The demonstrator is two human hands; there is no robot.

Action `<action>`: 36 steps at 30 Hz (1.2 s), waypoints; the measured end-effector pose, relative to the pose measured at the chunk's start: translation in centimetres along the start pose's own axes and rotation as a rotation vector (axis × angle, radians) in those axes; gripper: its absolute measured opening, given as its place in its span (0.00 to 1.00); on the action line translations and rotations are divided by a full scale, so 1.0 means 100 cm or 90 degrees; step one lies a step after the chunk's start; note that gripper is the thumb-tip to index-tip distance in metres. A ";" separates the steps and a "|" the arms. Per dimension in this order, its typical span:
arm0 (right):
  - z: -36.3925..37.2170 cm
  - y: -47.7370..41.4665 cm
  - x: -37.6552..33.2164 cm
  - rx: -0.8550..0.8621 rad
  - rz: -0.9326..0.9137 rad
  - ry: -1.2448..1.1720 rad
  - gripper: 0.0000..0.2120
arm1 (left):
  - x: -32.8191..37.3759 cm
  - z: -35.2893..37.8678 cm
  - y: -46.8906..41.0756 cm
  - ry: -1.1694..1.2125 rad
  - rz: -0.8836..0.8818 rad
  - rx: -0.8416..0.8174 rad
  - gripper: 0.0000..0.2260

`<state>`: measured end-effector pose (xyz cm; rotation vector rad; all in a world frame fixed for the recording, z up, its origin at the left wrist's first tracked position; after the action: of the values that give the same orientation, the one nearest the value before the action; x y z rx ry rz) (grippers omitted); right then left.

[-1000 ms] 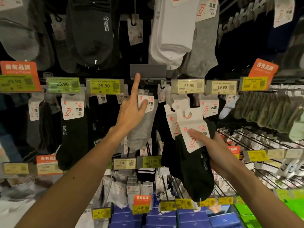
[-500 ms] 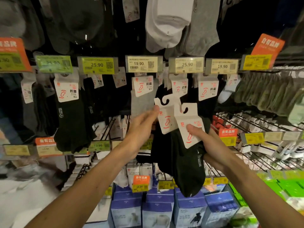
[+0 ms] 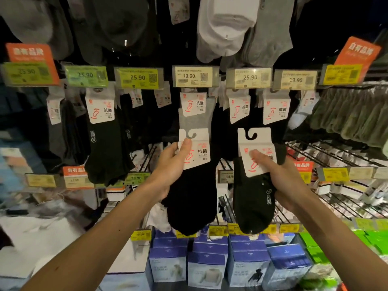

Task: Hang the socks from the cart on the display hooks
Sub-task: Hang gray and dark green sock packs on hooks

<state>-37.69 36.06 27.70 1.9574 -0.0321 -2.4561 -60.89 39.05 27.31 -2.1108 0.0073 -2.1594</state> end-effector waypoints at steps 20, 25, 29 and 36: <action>0.099 -0.027 0.004 -0.132 0.032 0.024 0.12 | 0.038 -0.097 -0.008 -0.047 0.078 0.129 0.19; 0.099 -0.025 0.001 -0.131 0.020 0.032 0.12 | 0.046 -0.099 -0.024 -0.179 0.170 0.124 0.17; 0.096 -0.023 -0.002 -0.136 0.020 0.027 0.11 | 0.057 -0.095 -0.031 -0.216 0.250 0.114 0.23; 0.089 -0.020 -0.003 -0.130 0.015 0.018 0.12 | 0.069 -0.089 -0.030 -0.236 0.390 0.148 0.24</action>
<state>-46.32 38.25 29.93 1.8945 0.1870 -2.3124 -70.18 40.69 34.21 -1.9955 0.3091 -1.3466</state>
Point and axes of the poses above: each hand's wrist, its own y-axis away from the middle knuckle, its own z-axis out of the palm, x = y × z, the point moved 1 cm from there along -y, towards the middle knuckle, and after that the axes turned 3 degrees about z, right-handed, at the moved point
